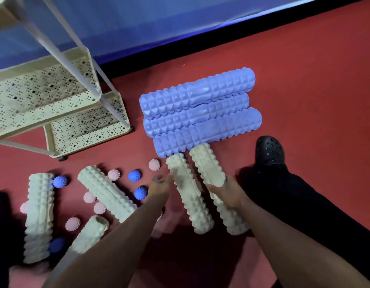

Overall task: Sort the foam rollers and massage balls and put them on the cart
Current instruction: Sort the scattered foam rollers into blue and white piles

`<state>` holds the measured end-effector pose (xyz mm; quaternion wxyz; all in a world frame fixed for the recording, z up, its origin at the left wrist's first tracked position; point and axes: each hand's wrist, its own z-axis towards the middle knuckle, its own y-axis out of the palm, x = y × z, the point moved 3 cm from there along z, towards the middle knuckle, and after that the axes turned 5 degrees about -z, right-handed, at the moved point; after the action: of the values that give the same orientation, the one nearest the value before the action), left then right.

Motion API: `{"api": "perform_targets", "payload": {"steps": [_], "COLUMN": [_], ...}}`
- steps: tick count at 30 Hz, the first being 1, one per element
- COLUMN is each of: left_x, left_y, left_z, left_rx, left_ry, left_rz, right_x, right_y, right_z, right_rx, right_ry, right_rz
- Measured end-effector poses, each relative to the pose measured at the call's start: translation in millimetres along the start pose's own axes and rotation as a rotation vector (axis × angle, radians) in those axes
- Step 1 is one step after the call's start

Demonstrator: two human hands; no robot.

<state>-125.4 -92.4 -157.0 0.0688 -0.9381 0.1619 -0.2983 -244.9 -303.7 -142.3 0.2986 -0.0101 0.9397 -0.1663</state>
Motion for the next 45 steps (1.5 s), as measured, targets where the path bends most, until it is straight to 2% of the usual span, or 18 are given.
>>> {"api": "perform_targets", "payload": {"steps": [3,12,18,22,31,33,38,45], "left_x": [-10.6,-32.0,-32.2,-31.8,-33.5,-34.1,-20.1,0.0], "left_y": [2.1,33.0,38.5,34.9,25.9,24.3,9.4,-70.7], "left_z": [-1.0,17.7,25.8,25.0,28.8,26.0,3.3,-38.9], "left_rx": [-0.056,-0.108,-0.114,-0.092,-0.143,-0.137,-0.102,-0.066], "left_ry": [-0.069,-0.063,-0.098,-0.022,0.054,0.068,0.152,0.287], "left_rz": [0.027,0.061,0.022,0.092,0.153,0.186,0.292,0.476], "right_x": [-0.7,19.1,23.4,22.1,15.1,9.5,-14.7,-66.4], "right_y": [4.1,27.1,33.9,37.7,40.6,37.6,37.5,74.1], "right_z": [5.5,45.7,53.6,56.1,53.7,46.3,10.8,-50.3], "right_rx": [0.021,0.020,-0.037,-0.029,0.009,0.057,0.172,0.136], "right_ry": [0.019,0.070,0.095,0.115,0.131,0.108,-0.052,-0.309], "right_rz": [-0.043,-0.003,-0.134,-0.251,-0.284,-0.278,-0.456,-0.577]}}
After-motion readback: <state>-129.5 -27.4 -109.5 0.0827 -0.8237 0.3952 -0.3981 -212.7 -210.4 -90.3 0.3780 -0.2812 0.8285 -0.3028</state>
